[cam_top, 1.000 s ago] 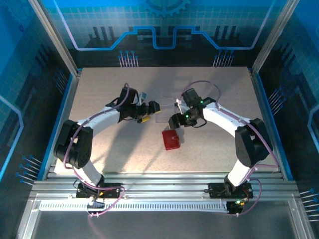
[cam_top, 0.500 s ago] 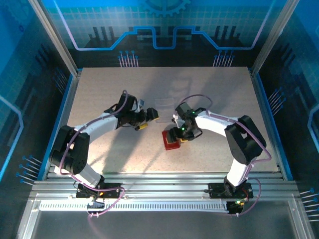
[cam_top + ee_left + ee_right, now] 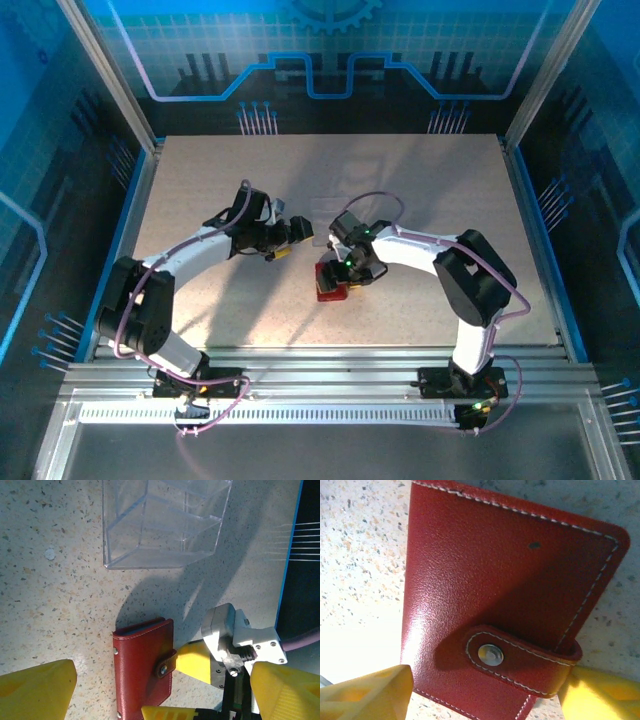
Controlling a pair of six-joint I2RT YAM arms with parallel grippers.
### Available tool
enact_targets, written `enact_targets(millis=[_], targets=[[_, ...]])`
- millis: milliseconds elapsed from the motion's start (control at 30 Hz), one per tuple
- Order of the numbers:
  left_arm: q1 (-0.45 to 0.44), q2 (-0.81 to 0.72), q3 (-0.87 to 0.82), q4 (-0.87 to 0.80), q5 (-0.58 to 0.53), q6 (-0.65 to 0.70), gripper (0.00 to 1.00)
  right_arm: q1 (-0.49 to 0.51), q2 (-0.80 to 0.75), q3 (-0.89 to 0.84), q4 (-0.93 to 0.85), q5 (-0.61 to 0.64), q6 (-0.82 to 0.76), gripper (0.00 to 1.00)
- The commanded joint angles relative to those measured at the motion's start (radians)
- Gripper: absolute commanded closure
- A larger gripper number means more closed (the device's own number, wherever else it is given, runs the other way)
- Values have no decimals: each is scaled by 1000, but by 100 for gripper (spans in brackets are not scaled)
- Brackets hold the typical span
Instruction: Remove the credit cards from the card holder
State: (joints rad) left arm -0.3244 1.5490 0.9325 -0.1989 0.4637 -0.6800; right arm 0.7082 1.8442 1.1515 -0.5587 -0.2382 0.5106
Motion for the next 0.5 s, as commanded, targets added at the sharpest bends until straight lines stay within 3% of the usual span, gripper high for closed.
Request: enact_targets(millis=[0, 267, 467], targets=[[7, -26, -23, -30, -4, 20, 9, 55, 49, 36, 97, -102, 28, 25], [7, -26, -27, -18, -3, 10, 11, 86, 73, 101, 93, -101, 28, 25], [7, -30, -33, -17, 5, -1, 18, 48, 2, 58, 72, -65, -46, 26]])
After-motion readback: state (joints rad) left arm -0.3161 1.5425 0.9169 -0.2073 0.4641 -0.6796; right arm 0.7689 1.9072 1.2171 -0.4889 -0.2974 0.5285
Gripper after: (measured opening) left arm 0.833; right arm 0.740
